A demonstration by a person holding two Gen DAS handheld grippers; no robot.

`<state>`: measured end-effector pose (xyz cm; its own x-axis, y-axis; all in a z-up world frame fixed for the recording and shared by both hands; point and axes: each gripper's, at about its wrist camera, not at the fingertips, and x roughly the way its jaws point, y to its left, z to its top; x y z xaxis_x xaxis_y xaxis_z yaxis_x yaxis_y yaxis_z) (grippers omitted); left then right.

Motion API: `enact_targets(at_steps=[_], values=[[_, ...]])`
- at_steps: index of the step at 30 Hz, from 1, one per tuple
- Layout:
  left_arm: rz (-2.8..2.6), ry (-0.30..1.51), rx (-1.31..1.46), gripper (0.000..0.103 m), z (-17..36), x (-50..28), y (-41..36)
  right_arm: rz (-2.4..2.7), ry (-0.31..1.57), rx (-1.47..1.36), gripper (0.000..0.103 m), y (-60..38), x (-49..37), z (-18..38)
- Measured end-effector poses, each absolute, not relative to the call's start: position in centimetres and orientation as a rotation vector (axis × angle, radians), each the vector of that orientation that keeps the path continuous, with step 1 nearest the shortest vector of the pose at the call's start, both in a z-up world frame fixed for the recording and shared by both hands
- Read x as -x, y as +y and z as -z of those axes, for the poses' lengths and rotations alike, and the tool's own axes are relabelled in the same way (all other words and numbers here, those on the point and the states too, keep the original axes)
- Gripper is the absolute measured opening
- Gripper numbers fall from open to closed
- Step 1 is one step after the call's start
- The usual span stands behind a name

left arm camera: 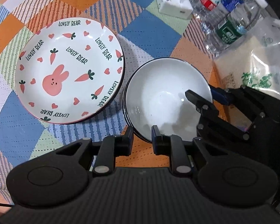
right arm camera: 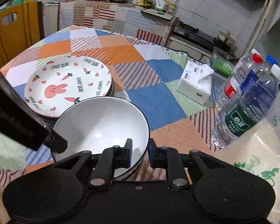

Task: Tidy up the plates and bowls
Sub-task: 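Lower the bowl into the stacked bowls, then grip the rim of the three-bowl stack with both grippers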

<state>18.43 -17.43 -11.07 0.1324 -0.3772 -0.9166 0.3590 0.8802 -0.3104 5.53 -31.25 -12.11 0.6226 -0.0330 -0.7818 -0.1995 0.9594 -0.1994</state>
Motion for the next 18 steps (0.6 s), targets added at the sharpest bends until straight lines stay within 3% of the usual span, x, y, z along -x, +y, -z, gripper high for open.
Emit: enact_targets(at_steps=[5,13,18], values=[[0.575,1.263,0.074,0.019,9.4,-17.9,-15.7,-0.158,0.832,0.22,0.03,-32.6,-3.8,10.4],[0.62,1.141,0.11,0.034,8.0,-17.0,-13.4,-0.285,0.732,0.178,0.062,-34.3,0.5,8.0],[0.621,1.112,0.168,0.042,9.2,-16.7,-12.5,-0.372,0.752,0.173,0.071,-34.6,1.5,9.7]])
